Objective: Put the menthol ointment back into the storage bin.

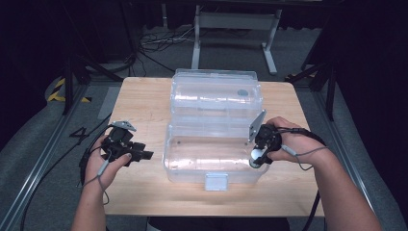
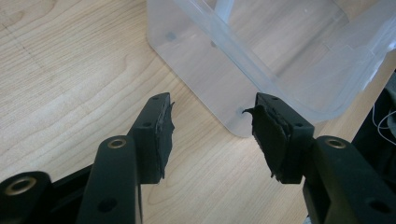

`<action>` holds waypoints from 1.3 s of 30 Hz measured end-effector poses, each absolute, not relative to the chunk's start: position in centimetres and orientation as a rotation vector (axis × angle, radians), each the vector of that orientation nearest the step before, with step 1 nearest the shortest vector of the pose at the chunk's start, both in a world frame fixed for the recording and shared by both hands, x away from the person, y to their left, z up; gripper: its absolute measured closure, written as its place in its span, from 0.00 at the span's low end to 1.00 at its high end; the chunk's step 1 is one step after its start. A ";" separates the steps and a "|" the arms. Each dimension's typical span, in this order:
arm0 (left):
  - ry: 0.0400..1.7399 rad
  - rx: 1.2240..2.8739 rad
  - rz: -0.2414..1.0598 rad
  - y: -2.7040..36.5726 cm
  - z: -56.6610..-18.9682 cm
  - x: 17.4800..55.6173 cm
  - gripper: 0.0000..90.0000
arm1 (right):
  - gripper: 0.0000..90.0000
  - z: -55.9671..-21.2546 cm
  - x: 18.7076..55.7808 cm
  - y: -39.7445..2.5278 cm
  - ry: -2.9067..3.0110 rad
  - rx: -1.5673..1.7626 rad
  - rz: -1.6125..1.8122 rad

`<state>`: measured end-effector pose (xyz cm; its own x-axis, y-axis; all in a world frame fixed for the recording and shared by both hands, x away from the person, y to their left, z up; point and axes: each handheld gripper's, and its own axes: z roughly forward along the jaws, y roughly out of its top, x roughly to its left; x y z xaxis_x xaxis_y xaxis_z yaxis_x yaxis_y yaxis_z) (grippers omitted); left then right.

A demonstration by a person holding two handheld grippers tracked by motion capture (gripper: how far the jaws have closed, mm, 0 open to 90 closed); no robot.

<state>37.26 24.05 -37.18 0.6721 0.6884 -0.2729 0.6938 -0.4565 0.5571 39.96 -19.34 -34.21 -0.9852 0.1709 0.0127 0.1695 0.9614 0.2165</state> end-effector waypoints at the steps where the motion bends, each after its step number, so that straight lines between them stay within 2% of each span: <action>1: 1.056 2.235 -0.009 24.1 -37.2 37.3 0.54 | 0.56 -34.4 40.0 -19.3 3.103 0.270 0.342; 39: 1.065 2.239 -0.019 24.2 -37.4 37.4 0.53 | 0.56 -38.7 41.1 -18.1 3.138 0.243 0.198</action>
<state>37.40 24.24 -37.40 0.6701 0.6889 -0.2763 0.6984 -0.4590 0.5491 41.08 -18.05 -38.70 -0.9880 0.1528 0.0213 0.1542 0.9802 0.1243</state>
